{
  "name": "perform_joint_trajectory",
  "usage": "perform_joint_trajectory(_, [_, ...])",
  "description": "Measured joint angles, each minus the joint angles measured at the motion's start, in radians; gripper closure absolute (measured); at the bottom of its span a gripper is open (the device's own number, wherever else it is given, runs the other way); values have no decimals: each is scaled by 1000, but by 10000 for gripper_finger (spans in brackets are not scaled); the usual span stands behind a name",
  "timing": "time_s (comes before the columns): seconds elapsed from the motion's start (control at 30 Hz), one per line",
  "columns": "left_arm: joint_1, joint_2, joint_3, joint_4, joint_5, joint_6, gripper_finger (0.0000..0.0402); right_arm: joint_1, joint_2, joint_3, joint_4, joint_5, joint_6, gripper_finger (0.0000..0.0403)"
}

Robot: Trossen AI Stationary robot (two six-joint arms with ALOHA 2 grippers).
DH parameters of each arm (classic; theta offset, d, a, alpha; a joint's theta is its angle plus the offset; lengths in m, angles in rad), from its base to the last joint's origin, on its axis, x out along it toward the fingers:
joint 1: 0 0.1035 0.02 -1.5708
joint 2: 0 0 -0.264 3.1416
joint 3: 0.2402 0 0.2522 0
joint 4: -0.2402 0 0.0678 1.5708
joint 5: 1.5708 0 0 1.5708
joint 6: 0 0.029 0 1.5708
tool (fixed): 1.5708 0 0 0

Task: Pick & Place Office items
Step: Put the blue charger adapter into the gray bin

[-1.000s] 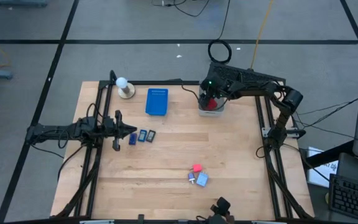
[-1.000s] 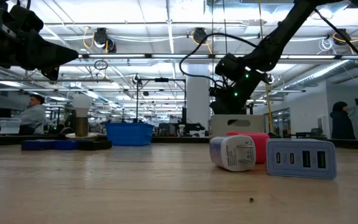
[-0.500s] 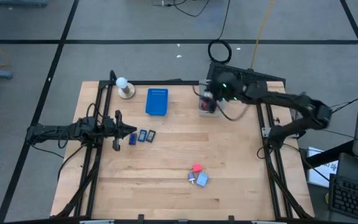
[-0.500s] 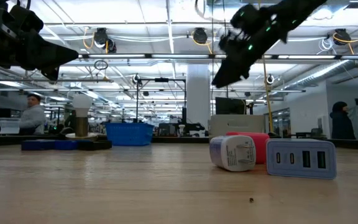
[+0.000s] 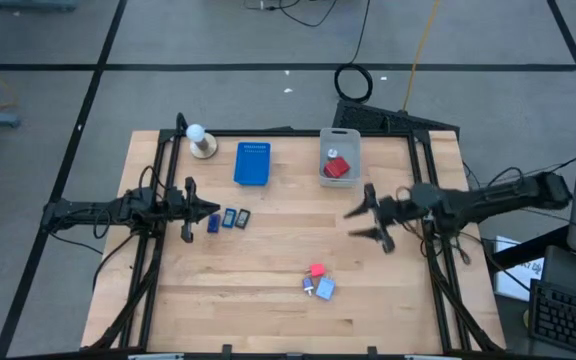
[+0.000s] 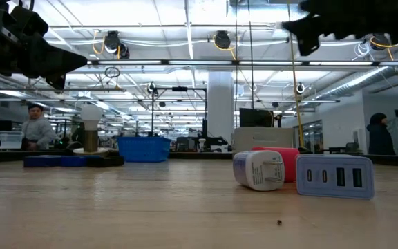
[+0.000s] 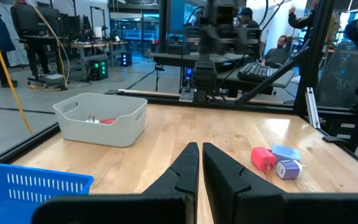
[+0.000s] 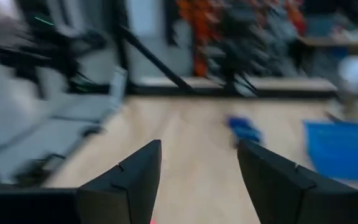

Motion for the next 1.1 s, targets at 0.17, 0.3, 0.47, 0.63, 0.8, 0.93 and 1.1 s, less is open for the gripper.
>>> perform_joint_trajectory(0.17, [0, 0, 0, 0, 0, 0, 380, 147, -27, -133, 216, -2, -31, 207])
perform_joint_trajectory(0.3, [0, 0, 0, 0, 0, 0, 380, 198, -39, -197, 333, -2, -40, 211])
perform_joint_trajectory(0.47, [0, 0, 0, 0, 0, 0, 380, 204, -77, -222, 353, -1, -60, 219])
perform_joint_trajectory(0.63, [0, 0, 0, 0, 0, 0, 380, 204, -167, -224, 280, -1, -68, 227])
perform_joint_trajectory(0.8, [0, 0, 0, 0, 0, 0, 380, 204, -317, -224, 143, -1, -91, 232])
perform_joint_trajectory(0.93, [0, 0, 0, 0, 0, 0, 380, 206, -387, -224, 61, -5, -84, 232])
perform_joint_trajectory(1.1, [0, 0, 0, 0, 0, 0, 380, 223, -393, -224, 49, -8, -86, 232])
